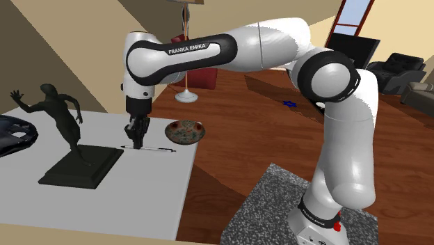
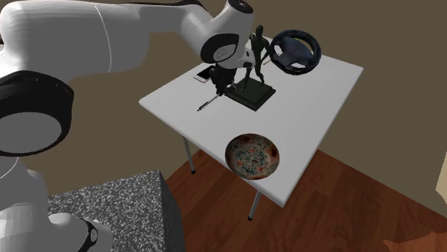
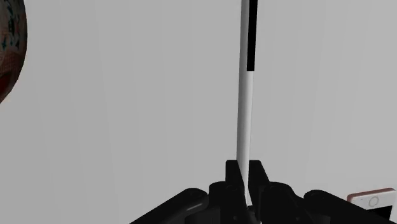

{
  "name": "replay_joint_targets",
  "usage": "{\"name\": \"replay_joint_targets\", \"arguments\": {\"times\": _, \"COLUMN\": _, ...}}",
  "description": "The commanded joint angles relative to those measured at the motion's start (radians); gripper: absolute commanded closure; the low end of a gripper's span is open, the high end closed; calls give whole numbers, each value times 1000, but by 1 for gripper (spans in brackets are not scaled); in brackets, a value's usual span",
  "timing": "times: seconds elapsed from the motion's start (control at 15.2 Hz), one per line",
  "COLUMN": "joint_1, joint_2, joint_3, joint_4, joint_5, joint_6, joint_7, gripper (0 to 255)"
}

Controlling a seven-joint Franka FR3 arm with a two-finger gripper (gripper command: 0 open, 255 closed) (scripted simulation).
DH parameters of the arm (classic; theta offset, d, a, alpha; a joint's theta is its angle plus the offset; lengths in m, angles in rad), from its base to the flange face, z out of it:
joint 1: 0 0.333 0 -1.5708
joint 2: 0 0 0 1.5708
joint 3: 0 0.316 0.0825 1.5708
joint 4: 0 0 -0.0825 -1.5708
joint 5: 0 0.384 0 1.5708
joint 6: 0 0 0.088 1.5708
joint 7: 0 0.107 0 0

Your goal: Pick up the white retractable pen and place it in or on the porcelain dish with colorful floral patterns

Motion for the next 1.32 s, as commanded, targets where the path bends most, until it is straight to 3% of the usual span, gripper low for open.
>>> {"name": "replay_joint_targets", "arguments": {"times": 0.0, "joint_1": -29, "joint_2": -5, "joint_3": -13, "joint_4": -2, "joint_5": 5, "joint_6": -14, "joint_7": -42, "gripper": 255}}
{"name": "replay_joint_targets", "arguments": {"times": 0.59, "joint_1": -157, "joint_2": 13, "joint_3": -76, "joint_4": 55, "joint_5": 16, "joint_6": -102, "joint_7": -217, "gripper": 255}}
{"name": "replay_joint_targets", "arguments": {"times": 1.12, "joint_1": -267, "joint_2": 100, "joint_3": -128, "joint_4": 211, "joint_5": 13, "joint_6": -211, "joint_7": -358, "gripper": 255}}
{"name": "replay_joint_targets", "arguments": {"times": 1.25, "joint_1": -267, "joint_2": 100, "joint_3": -128, "joint_4": 185, "joint_5": 14, "joint_6": -185, "joint_7": -364, "gripper": 255}}
